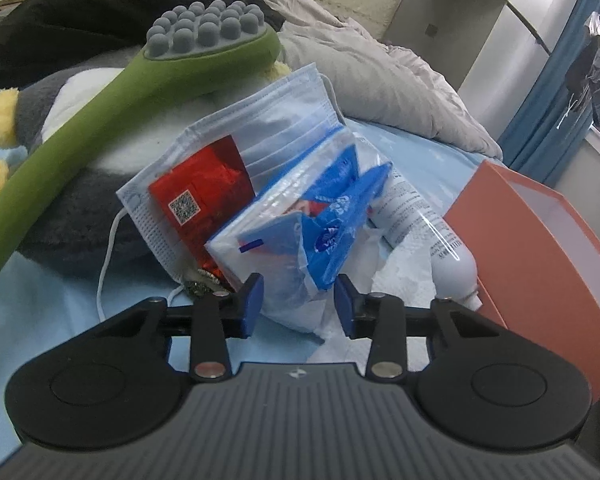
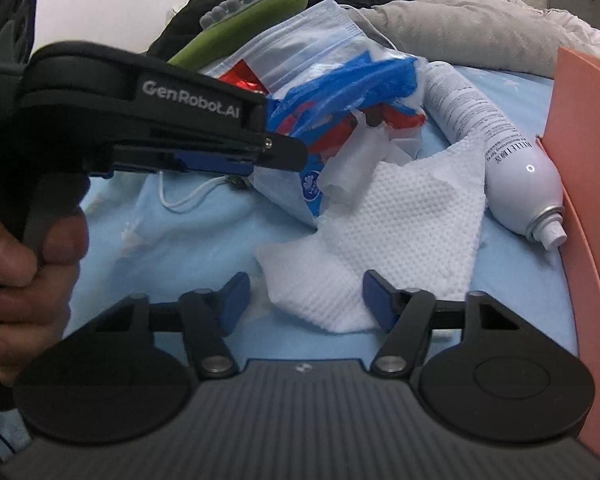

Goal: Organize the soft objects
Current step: 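Move left tool to wet-wipes pack while right tool approaches white cloth, then close left tool on wet-wipes pack while right tool pinches white cloth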

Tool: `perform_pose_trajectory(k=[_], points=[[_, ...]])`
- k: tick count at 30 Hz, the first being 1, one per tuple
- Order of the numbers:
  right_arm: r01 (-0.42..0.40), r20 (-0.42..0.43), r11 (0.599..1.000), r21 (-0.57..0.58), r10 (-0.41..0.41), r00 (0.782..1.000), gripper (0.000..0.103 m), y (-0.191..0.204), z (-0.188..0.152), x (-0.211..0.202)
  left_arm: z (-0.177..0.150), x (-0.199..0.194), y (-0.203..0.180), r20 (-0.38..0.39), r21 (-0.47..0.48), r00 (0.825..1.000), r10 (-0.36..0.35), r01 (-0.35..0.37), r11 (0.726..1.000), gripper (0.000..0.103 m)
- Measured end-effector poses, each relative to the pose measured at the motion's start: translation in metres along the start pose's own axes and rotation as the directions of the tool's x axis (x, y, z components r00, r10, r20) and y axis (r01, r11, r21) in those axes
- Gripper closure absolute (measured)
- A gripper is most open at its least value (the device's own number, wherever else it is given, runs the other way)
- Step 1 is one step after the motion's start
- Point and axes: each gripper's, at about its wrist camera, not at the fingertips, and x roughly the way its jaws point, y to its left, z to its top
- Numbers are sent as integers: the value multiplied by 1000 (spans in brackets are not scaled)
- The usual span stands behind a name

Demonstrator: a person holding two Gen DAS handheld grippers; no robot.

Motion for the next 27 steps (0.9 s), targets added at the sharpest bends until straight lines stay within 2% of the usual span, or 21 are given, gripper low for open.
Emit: perform_pose_trajectory(k=[2, 3, 5, 8, 17, 27], points=[[12, 1, 1000, -14, -12, 1000, 63, 0, 1, 1, 1, 3, 0, 2, -3, 1000, 13, -13, 1000, 66], [17, 2, 1000, -14, -17, 1000, 68, 0, 2, 0, 1, 3, 1, 7, -8, 1000, 16, -16, 1000, 72], [24, 2, 1000, -3, -24, 1000, 87, -3, 5, -2, 2, 1, 2, 14, -16, 1000, 17, -16, 1000, 79], [42, 4, 999, -11, -42, 999, 95, -5, 7, -8, 1, -5, -1, 32, -12, 999, 33, -33, 999, 85], [91, 42, 995, -34, -89, 995, 97, 4, 8, -45, -7, -55, 0, 104, -90, 991, 83, -74, 993, 94], [131, 58, 990, -41, -129, 990, 98, 25, -17, -106, -42, -131, -7, 134, -130, 984, 119, -102, 986, 97]])
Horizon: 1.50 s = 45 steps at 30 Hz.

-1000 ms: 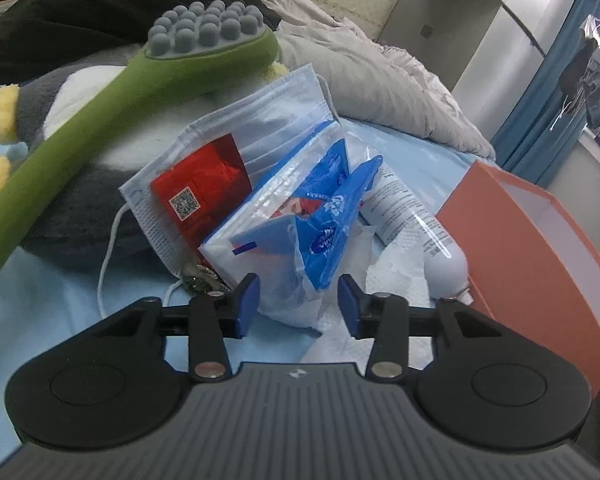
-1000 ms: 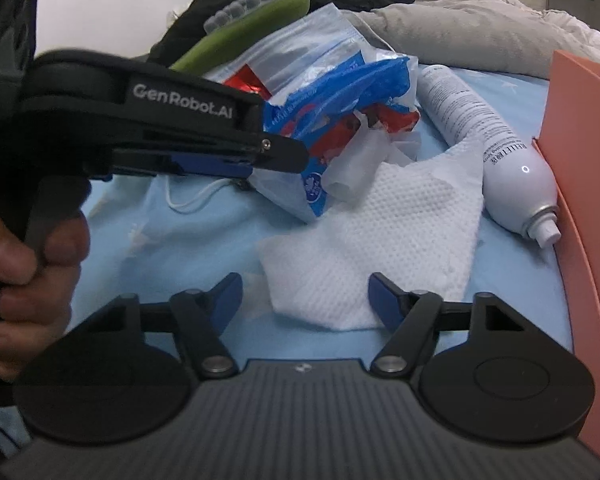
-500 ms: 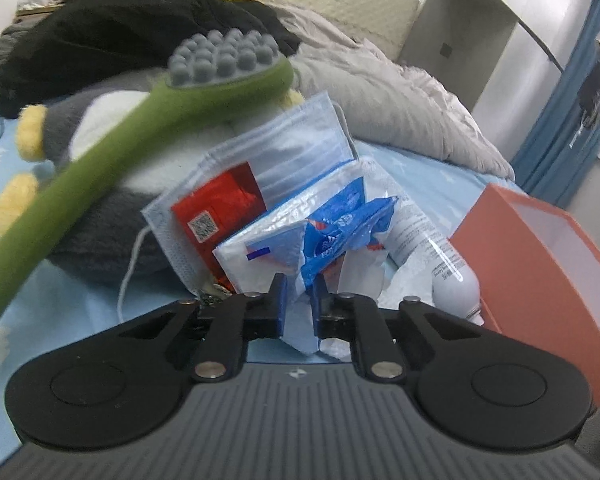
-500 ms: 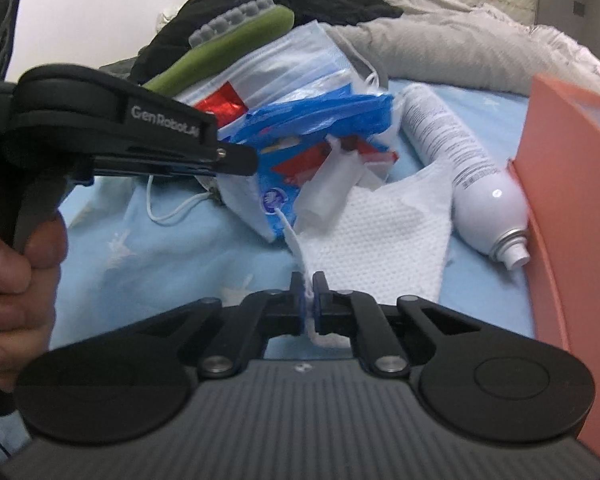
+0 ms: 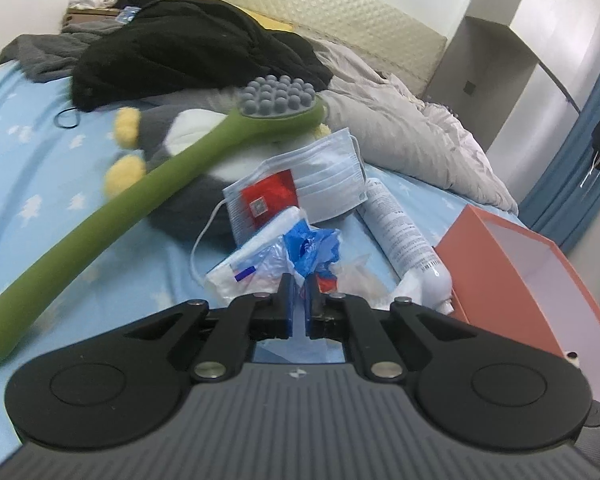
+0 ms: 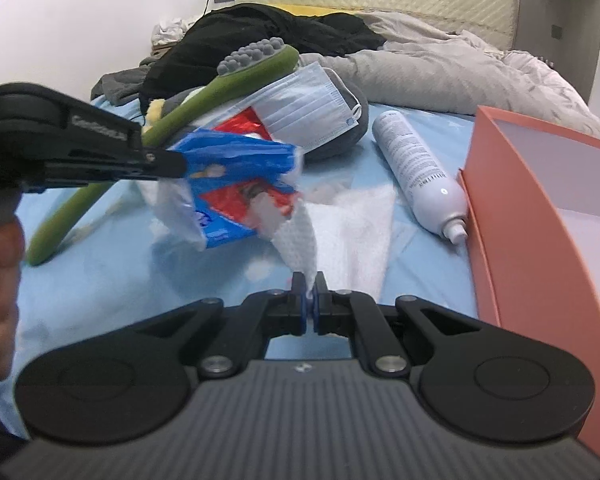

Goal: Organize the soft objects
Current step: 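Close left tool on wet-wipes pack while right tool pinches white cloth, then lift wet-wipes pack with left tool while right tool lifts white cloth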

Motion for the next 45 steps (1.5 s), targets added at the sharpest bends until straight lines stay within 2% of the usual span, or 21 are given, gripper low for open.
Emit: perform_pose_trajectory(k=[2, 12, 16, 20, 25, 28, 30, 32, 36, 42, 45], points=[[-2, -5, 1000, -2, 2, 1000, 98, 3, -5, -11, -8, -14, 1, -5, 11, 1000, 20, -20, 1000, 97], [14, -20, 997, -81, -16, 1000, 98, 31, -23, -64, -49, -84, 15, -50, -79, 998, 28, -32, 996, 97], [24, -36, 996, -84, -27, 999, 98, 38, -33, -77, -70, -99, 19, -93, -115, 996, 11, -22, 993, 97], [19, -60, 997, -78, -24, 998, 98, 42, -44, -83, -86, -108, 18, -125, -107, 992, -1, -13, 994, 97], [-27, -117, 1000, 12, 29, 993, 95, 37, -56, -79, -92, -106, 17, -180, -77, 984, 4, -18, 997, 96], [-58, -142, 996, 63, 67, 988, 89, 33, -58, -77, -92, -103, 18, -202, -43, 979, 16, -26, 999, 85], [-75, -142, 994, 76, 85, 986, 73, 31, -56, -78, -92, -103, 21, -206, -39, 978, 23, -31, 999, 61], [-90, -134, 992, 88, 101, 986, 53, 29, -54, -80, -91, -105, 21, -192, -18, 981, 33, -37, 999, 54], [-94, -100, 989, 114, 106, 989, 41, 22, -48, -80, -89, -103, 20, -173, 25, 982, 69, -65, 998, 50], [-5, -132, 994, 112, 20, 991, 40, 10, -48, -60, -85, -93, 25, -172, 46, 981, 86, -79, 996, 49], [3, -147, 994, 111, 13, 989, 40, 7, -48, -51, -85, -89, 26, -163, 53, 982, 97, -89, 995, 49]])
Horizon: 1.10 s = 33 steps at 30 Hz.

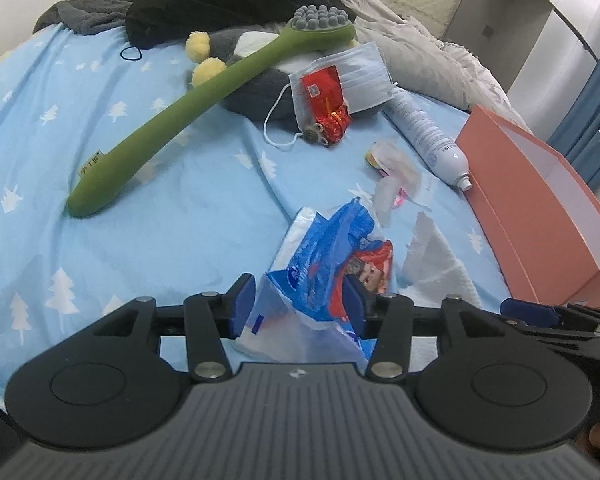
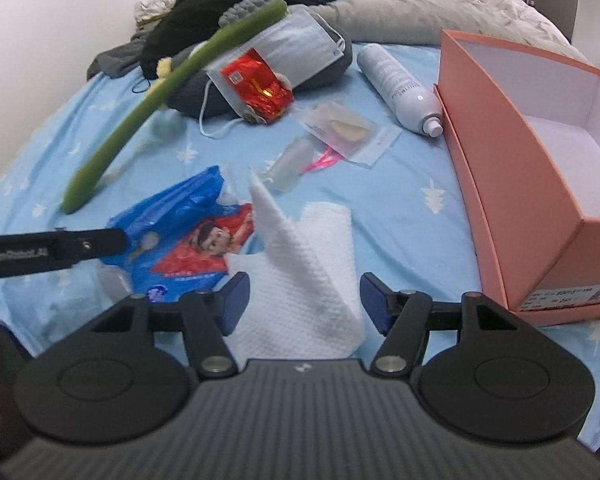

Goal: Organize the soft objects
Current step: 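Lift wet-wipes pack with left tool while right tool lifts white cloth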

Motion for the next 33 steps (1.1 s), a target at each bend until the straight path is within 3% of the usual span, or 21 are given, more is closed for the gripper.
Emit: perform_pose_trajectory(k=[5, 9, 13, 16, 20, 27, 33], points=[[-11, -21, 1000, -7, 11, 1000, 41, -1, 0, 12, 0, 13, -2, -16, 6, 1000, 1, -1, 1000, 49], [-23, -47, 1000, -9, 23, 999, 48, 1, -3, 20, -2, 22, -5, -24, 18, 1000, 3, -3, 1000, 49], [-46, -76, 998, -34, 43, 996, 82, 6, -9, 26, -3, 29, -7, -29, 31, 1000, 6, -5, 999, 49], [-45, -76, 998, -51, 41, 996, 94, 8, -11, 23, -5, 33, -8, -26, 39, 1000, 14, -13, 999, 49], [-40, -63, 999, -27, 38, 997, 96, 4, -10, 17, -7, 43, -6, -35, 38, 999, 8, -7, 999, 52], [23, -29, 999, 22, -22, 999, 96, -6, -8, 5, -7, 46, -7, -30, 31, 1000, -4, 5, 999, 77], [50, -13, 997, 64, -49, 999, 96, -16, -10, -5, -4, 35, -12, -6, 10, 1000, -28, 28, 1000, 85]])
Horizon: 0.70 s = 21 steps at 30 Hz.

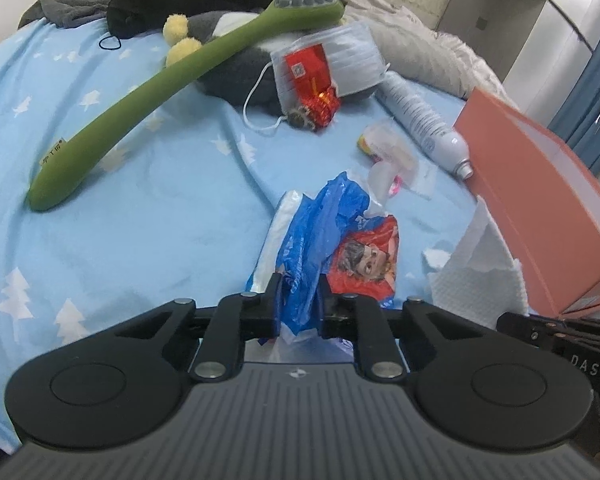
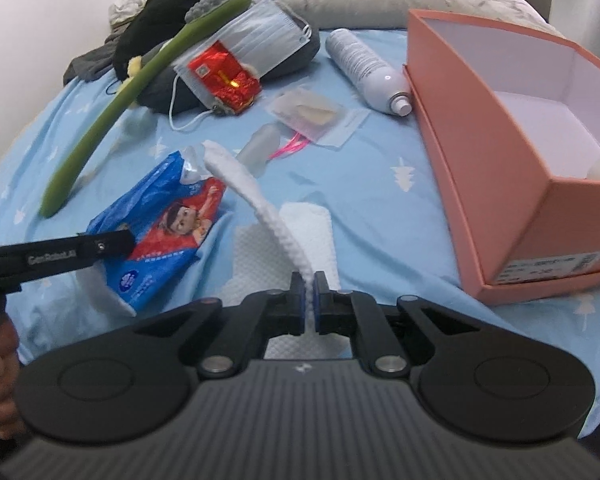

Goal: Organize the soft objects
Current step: 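Lift wet-wipes pack with left tool while right tool lifts white cloth, then carry wipes pack in left tool while right tool carries cloth over pink box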

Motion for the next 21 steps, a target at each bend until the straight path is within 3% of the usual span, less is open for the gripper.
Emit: perform_pose_trajectory(k=[9, 21], points=[[5, 85, 1000, 8, -6, 996, 96, -5, 19, -29, 22, -30, -11, 62, -25, 997, -55, 57, 998, 86], [-14, 237, 1000, 19, 9, 971, 96, -12, 70, -78, 74, -64, -53, 148, 55, 979, -137, 130, 990, 86]])
